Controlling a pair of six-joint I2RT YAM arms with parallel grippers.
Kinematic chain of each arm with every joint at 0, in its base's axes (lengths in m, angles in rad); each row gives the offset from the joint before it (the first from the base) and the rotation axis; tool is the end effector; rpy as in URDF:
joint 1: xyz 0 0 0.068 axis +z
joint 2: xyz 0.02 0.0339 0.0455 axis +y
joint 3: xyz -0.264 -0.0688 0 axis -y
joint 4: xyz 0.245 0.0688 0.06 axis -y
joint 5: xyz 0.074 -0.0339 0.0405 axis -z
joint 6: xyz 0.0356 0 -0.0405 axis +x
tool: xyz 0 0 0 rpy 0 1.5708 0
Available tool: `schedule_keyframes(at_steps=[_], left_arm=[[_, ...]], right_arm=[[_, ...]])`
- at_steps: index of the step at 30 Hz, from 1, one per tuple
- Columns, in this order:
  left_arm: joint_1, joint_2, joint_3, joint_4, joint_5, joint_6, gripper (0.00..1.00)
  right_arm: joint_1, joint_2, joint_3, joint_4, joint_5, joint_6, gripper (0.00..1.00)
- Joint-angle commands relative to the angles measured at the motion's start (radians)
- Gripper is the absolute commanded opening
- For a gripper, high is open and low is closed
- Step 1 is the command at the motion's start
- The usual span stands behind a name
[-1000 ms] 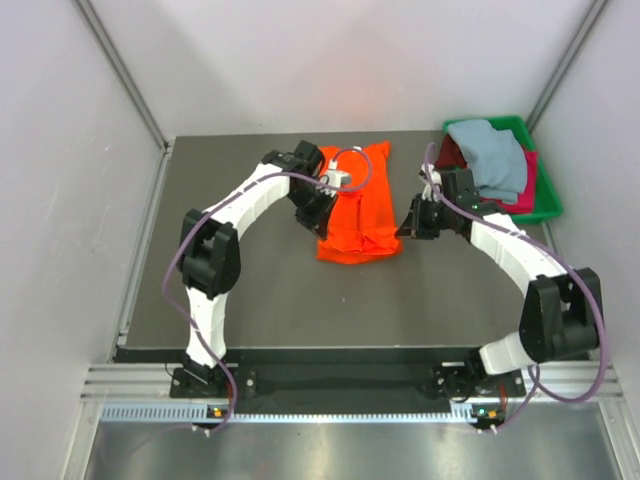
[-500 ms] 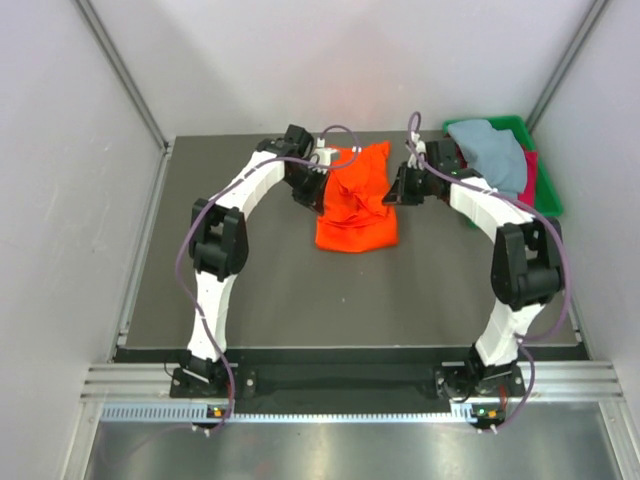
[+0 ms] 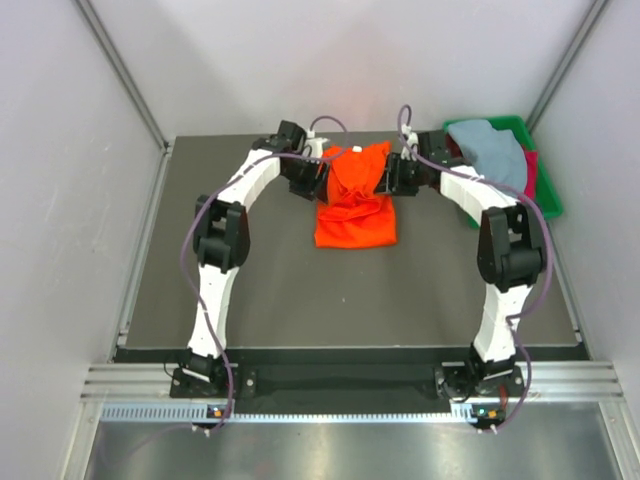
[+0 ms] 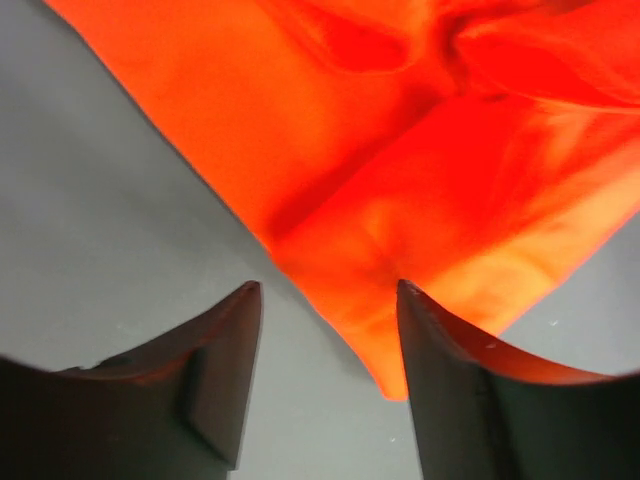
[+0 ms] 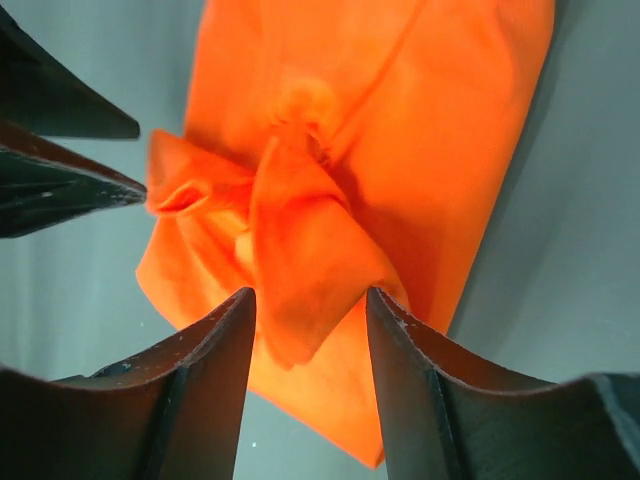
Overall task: Fold and stack the t-shirts
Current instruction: Fold the tshirt
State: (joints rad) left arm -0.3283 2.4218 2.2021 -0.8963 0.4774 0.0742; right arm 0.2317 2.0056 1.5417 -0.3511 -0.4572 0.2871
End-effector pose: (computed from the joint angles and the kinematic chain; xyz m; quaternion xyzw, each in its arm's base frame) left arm 0.4842 -0.1822 0.1978 0.2415 0.9169 -0.2563 0.1881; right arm 0.4342 0.1186 0.2199 -0.0585 0.9072 0.2958 0.2933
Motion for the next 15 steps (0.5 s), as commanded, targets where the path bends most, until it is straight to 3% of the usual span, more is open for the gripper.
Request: schedule_keyframes(at_steps=[1,4,8,12,15], left_arm=[[-0.002,-0.249,-0.084,0.124,0.050,-0.025,0.63],[-0.003,-0.404,-0.255,0.239,0.098,-0.073,0.67],[-0.006,-0.477,-0.359,0.231,0.162,-0.126,0.65],[-0.006,-0.520,-0.501,0.234,0.242,-0.143,0.54],[-0.008,-0.535,-0.614,0.275,0.291,-0.191,0.40]], right_arm=[[0.001,-0.132,0.040,0.003,-0.004,-0.058,0.49],[0.011,-0.174,0.006,-0.003,-0.023,-0.060,0.49],[0.046,-0.205,-0.043,0.004,-0.038,-0.051,0.47],[0.092,-0.196,-0.097,0.027,-0.084,-0.026,0.44],[0.136,-0.173,-0.127,0.038,-0.090,-0.005,0.43]])
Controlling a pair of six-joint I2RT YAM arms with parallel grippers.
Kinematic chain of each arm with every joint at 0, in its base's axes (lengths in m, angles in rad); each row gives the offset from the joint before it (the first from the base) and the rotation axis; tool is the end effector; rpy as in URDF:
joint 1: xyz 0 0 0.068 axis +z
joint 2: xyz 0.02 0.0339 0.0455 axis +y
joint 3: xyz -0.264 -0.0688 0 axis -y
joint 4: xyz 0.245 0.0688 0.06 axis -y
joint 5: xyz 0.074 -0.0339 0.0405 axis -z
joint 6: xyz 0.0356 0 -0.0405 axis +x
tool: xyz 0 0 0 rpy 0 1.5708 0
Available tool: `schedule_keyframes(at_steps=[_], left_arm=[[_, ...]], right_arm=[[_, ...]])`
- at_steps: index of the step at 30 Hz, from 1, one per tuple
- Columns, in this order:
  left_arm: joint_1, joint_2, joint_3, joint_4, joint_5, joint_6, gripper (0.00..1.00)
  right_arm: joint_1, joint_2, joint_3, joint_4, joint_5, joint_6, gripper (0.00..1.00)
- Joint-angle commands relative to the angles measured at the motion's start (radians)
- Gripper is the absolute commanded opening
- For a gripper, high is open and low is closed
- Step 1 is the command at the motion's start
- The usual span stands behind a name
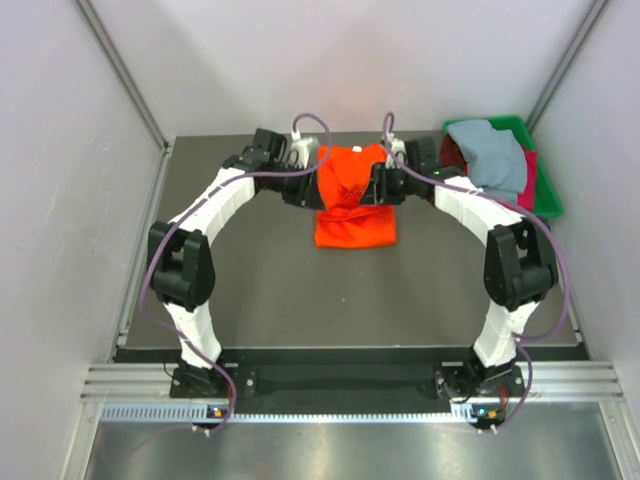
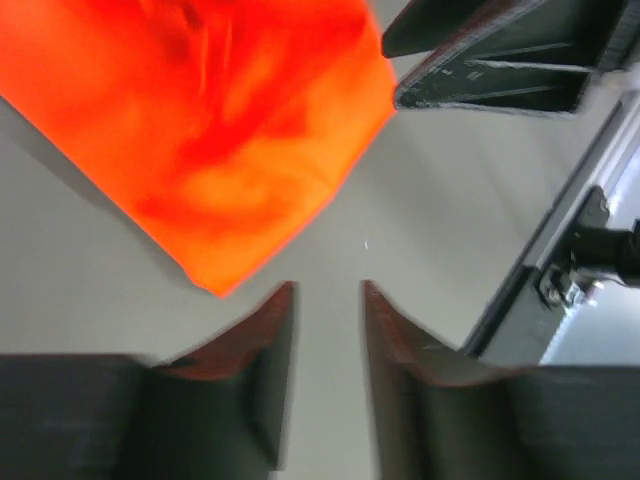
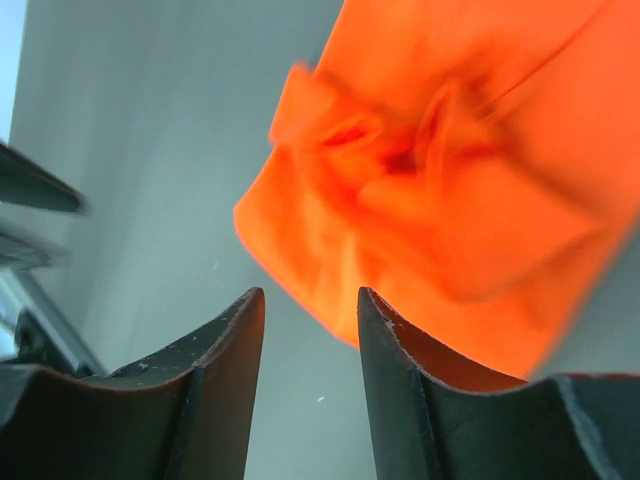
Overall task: Fold and stack the t-shirts
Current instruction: Fold the tshirt
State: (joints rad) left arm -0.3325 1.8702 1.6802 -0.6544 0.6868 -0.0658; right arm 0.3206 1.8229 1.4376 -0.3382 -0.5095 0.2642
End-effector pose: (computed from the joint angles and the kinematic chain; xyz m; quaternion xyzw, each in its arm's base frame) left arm 0.3870 -0.1575 0.3025 0.2356 0.8565 -0.3747 0.2656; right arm 0.3876 0.1470 0.2631 -0.1284 0.8789 0.3346 0.3147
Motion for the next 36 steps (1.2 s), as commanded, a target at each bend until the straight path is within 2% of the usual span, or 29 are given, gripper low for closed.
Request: schedule_keyframes(at_steps=[1,6,9,14,21,36], left_arm=[[-0.005,0.015,-0.141,0.045,0.089,-0.058,0.33],[-0.010,0.056,-0.217,0.120,0.108,-0.088,0.14],[-0.016,0.107,-0.205,0.136,0.114,-0.094,0.09],[-0.017,0.197,-0.100,0.102,0.111,-0.071,0.08],[-0.017,0.299,-0.039,0.118,0.109,-0.083,0.08],[-0.019,0.376,0.000,0.098,0.059,-0.062,0.11]], right_arm=[[0.057,0.018,-0.029,0.025,-0.043,0.021,0.42],[0.090,0.052,-0.029,0.021,-0.046,0.032,0.40],[0.089,0.055,-0.037,0.024,-0.038,0.029,0.39],[0.092,0.059,-0.083,0.048,-0.024,0.036,0.38],[0.097,0.113,-0.065,0.056,0.000,0.026,0.37],[0.097,0.308,0.181,0.076,0.098,0.007,0.34]])
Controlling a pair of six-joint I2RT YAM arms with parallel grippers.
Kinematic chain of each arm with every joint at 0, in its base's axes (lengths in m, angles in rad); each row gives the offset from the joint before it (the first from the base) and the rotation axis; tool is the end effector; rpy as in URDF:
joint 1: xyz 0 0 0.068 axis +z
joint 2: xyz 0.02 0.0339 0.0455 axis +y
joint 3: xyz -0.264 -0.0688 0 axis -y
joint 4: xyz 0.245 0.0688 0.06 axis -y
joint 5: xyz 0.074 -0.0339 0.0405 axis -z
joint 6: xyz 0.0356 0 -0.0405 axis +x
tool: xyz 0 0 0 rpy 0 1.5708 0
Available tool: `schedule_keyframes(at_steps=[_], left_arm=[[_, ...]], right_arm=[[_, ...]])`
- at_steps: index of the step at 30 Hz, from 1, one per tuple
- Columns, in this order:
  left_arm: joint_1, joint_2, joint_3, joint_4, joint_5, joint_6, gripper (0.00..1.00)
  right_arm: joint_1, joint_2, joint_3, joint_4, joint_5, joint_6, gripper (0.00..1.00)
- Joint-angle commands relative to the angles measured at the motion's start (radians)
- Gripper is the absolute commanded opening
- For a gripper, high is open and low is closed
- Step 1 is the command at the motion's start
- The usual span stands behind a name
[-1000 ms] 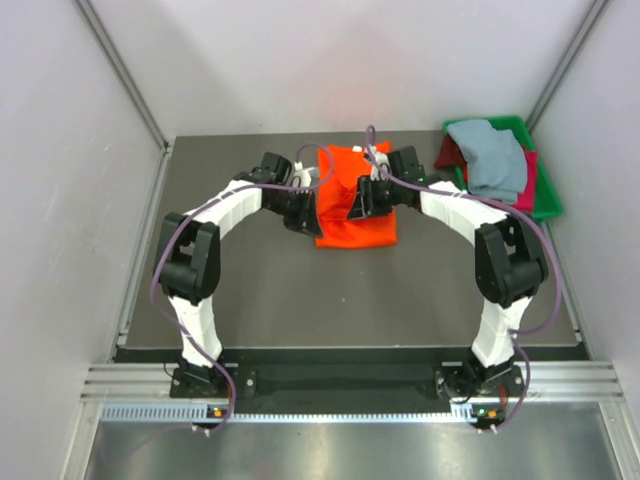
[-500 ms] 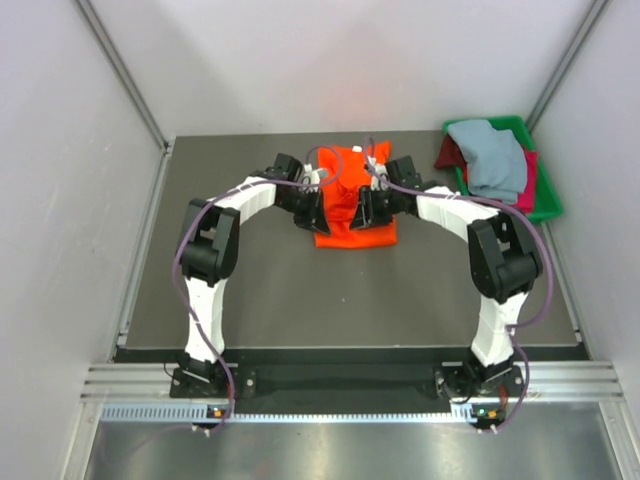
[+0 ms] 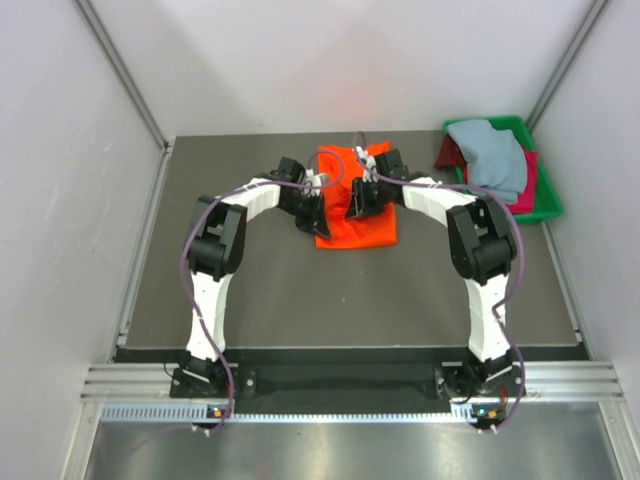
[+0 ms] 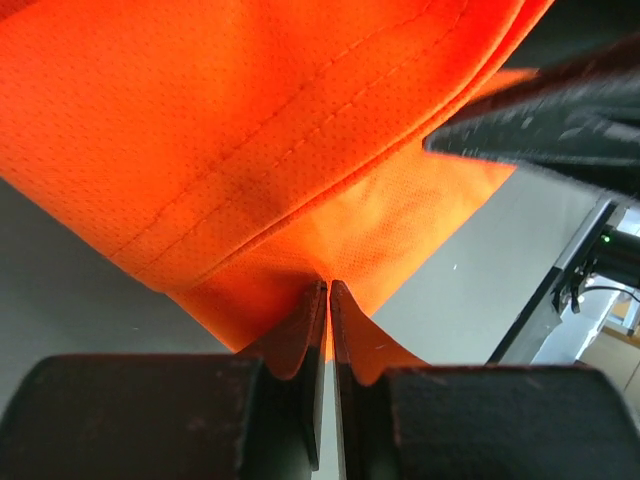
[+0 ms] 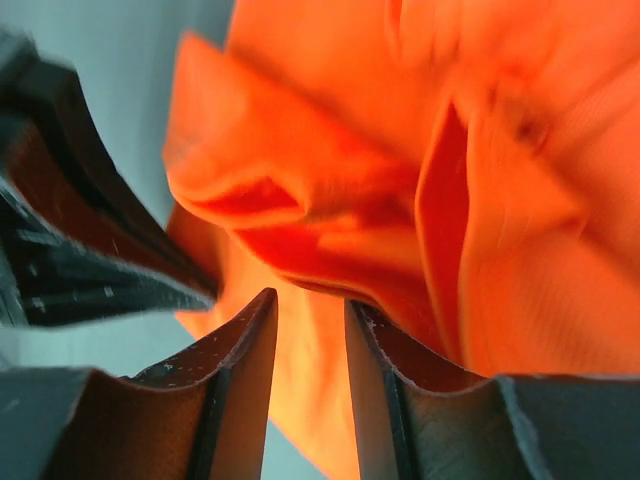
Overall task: Fold and stack the t-shirts
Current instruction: Fold the tshirt
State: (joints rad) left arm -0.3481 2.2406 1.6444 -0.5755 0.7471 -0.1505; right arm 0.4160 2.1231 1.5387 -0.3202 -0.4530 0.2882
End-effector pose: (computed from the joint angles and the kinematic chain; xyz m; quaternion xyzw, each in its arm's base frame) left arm 0.4234 -0.1794 0.1403 0.1620 0.9010 -0.3922 0.0906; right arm 0.4158 0.2007 0.1698 -0.1321 0.9143 0.3091 0.2259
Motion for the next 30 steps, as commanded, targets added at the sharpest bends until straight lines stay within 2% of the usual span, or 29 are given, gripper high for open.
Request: schedule_keyframes(at_steps=[1,12,15,21,25,30], left_arm=[[-0.003,0.004,0.031,0.019,-0.002,0.025,0.10],[-0.005,-0.015,0.005,0.014,-0.015,0.035,0.11],[-0.006,-0.030,0.006,0.012,-0.014,0.039,0.14],[-0.008,-0.081,0.000,0.012,-0.012,0.034,0.17],[-0.008,-0.104,-0.017,0.012,-0.008,0.035,0.17],[-0.005,-0.116,-0.021,0.017,-0.006,0.029,0.17]], right_arm=[[0.001,0.011,0.105,0.059,0.049,-0.017,0.33],[-0.034,0.089,0.297,0.079,0.145,-0.060,0.32],[-0.036,0.094,0.317,0.079,0.168,-0.073,0.31],[-0.036,0.020,0.328,0.081,0.137,-0.121,0.28],[-0.034,-0.044,0.330,0.058,0.097,-0.126,0.29],[-0.020,-0.141,0.211,0.046,0.037,-0.100,0.30]])
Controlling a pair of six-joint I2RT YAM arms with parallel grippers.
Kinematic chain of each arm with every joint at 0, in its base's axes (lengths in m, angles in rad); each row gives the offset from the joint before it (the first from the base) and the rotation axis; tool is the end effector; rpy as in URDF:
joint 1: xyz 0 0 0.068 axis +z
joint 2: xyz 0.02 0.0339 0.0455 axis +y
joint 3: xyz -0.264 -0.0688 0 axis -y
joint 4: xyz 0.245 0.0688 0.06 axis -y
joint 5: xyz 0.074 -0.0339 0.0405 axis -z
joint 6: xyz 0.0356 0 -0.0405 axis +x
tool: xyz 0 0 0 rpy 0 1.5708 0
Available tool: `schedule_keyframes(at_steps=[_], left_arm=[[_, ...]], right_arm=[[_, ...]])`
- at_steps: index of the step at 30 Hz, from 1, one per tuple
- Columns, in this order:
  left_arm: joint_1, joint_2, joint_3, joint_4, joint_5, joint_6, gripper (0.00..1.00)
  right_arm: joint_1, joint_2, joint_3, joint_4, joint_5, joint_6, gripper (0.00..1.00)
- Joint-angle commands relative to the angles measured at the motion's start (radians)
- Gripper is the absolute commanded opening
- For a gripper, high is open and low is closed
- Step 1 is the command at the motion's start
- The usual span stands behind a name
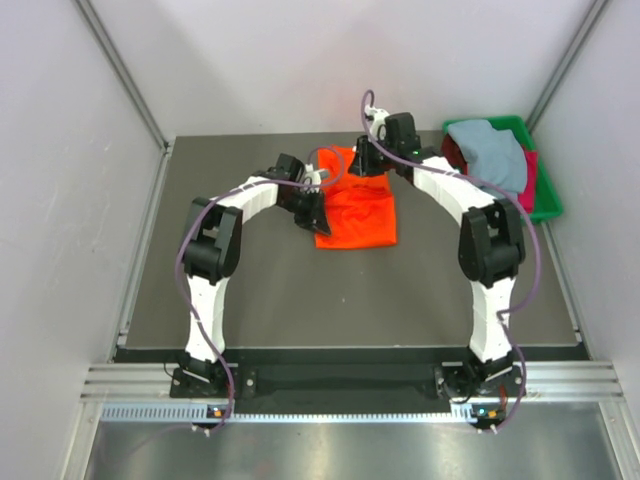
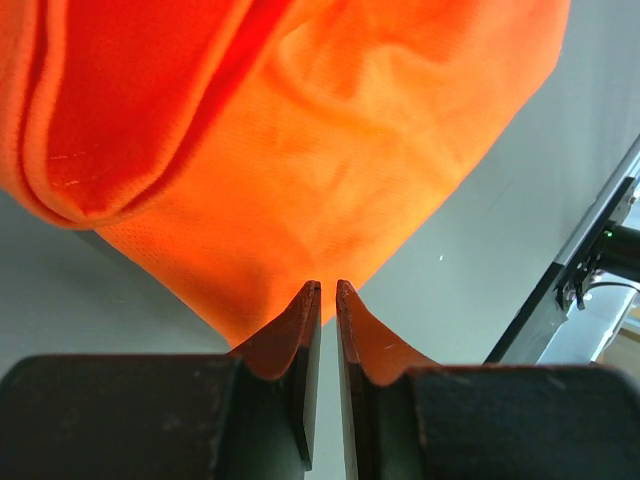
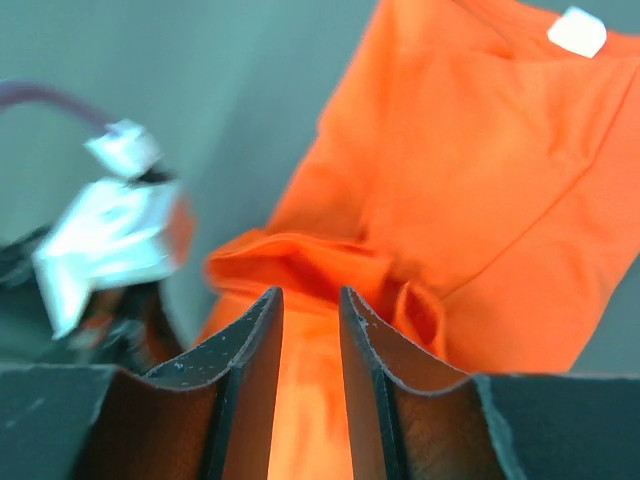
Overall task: Fold and stack the t-shirts
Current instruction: Fold the tshirt
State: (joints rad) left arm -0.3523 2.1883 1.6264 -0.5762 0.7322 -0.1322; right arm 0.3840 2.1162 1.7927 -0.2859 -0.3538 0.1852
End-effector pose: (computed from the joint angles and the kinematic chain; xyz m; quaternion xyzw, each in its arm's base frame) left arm 0.4182 -0.1791 0.1578 0.1765 0.8980 -0.3875 0.1107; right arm 0.4556 0.1974 0.2567 -0.1676 0.8605 0.2776 0.3931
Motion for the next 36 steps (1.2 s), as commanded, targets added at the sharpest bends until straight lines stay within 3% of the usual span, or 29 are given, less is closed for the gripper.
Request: schedule_keyframes(at_steps=[1,9,23,36], left_arm=[[0.001,-0.062,-0.003,0.018,0.012,0.008,0.17],[0.004,-0.018,0.001,0.021,-0.004,0.006,0.17],[0.009,-0.004,-0.003,0.026,-0.014,-0.001,0.17],[0.009,-0.022,-0.060,0.018,-0.036,0.019,0.17]], right_arm=[[0.019,-0.162,-0.067,0.014,-0.068,0.016,0.30],[0.041,-0.173,-0.216,0.011,-0.125,0.066,0.31],[0.039,-0.039,-0.220,0.030,-0.102,0.097,0.33],[-0.002,0.175,0.063,0.036,0.003,0.051,0.36]])
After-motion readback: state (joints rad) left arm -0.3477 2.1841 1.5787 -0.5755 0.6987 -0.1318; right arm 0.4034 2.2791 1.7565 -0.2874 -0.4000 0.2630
